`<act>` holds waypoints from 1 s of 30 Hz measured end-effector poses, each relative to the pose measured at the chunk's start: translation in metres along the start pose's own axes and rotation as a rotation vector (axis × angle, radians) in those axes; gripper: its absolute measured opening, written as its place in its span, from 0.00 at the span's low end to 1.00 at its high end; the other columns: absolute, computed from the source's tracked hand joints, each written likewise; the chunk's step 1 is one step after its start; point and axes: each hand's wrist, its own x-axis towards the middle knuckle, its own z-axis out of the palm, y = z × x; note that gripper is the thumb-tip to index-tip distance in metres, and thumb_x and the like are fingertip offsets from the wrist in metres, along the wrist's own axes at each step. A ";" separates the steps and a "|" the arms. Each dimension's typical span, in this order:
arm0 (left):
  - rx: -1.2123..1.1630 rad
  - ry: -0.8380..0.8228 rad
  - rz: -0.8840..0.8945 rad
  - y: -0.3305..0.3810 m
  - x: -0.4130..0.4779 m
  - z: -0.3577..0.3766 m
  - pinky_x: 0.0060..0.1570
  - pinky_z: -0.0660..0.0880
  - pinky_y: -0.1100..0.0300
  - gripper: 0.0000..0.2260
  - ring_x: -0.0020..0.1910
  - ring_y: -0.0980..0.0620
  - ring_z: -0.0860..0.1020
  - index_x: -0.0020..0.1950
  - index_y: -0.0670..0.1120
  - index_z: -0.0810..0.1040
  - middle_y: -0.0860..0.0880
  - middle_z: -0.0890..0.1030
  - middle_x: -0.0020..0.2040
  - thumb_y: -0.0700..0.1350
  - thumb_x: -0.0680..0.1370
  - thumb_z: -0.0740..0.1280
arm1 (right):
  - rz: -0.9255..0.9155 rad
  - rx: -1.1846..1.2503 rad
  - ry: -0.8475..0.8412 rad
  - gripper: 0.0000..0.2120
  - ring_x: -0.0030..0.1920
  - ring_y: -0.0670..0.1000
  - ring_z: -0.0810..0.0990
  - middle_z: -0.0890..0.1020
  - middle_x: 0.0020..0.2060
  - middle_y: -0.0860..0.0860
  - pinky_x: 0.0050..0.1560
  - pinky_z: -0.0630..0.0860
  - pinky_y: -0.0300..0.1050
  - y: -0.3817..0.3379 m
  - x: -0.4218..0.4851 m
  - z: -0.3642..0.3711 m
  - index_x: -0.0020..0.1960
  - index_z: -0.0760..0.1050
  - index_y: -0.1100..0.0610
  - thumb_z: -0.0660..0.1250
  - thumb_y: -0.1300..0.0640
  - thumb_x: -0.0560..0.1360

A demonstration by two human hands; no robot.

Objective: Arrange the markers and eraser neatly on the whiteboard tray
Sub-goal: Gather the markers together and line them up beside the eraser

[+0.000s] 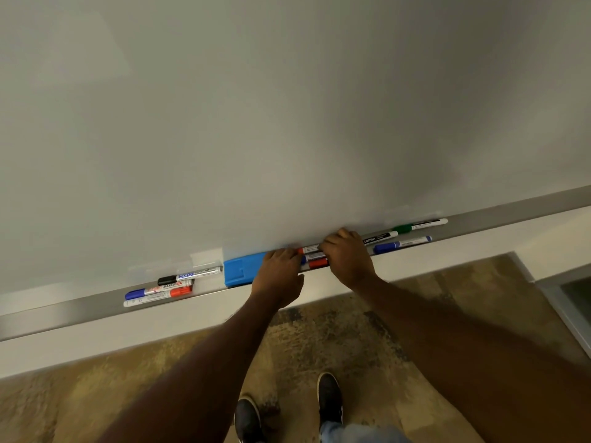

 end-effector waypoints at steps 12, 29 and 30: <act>0.102 -0.025 0.044 0.006 0.001 0.013 0.75 0.51 0.46 0.29 0.76 0.46 0.60 0.76 0.46 0.61 0.45 0.63 0.77 0.51 0.78 0.65 | 0.066 -0.026 0.050 0.18 0.60 0.59 0.77 0.80 0.60 0.57 0.60 0.74 0.57 0.000 -0.053 0.033 0.60 0.79 0.52 0.70 0.45 0.72; 0.114 -0.020 0.064 0.011 0.003 0.014 0.72 0.59 0.45 0.24 0.71 0.44 0.66 0.73 0.47 0.65 0.45 0.68 0.73 0.47 0.78 0.65 | 0.071 0.168 0.135 0.20 0.63 0.56 0.76 0.79 0.61 0.56 0.66 0.72 0.53 -0.014 -0.045 0.031 0.64 0.75 0.57 0.65 0.48 0.76; 0.101 0.000 0.057 0.012 0.004 0.013 0.70 0.63 0.46 0.22 0.69 0.44 0.69 0.72 0.47 0.68 0.45 0.70 0.70 0.47 0.78 0.65 | 0.114 0.175 0.161 0.18 0.60 0.55 0.77 0.80 0.58 0.56 0.63 0.73 0.53 -0.010 -0.042 0.028 0.62 0.76 0.57 0.64 0.49 0.77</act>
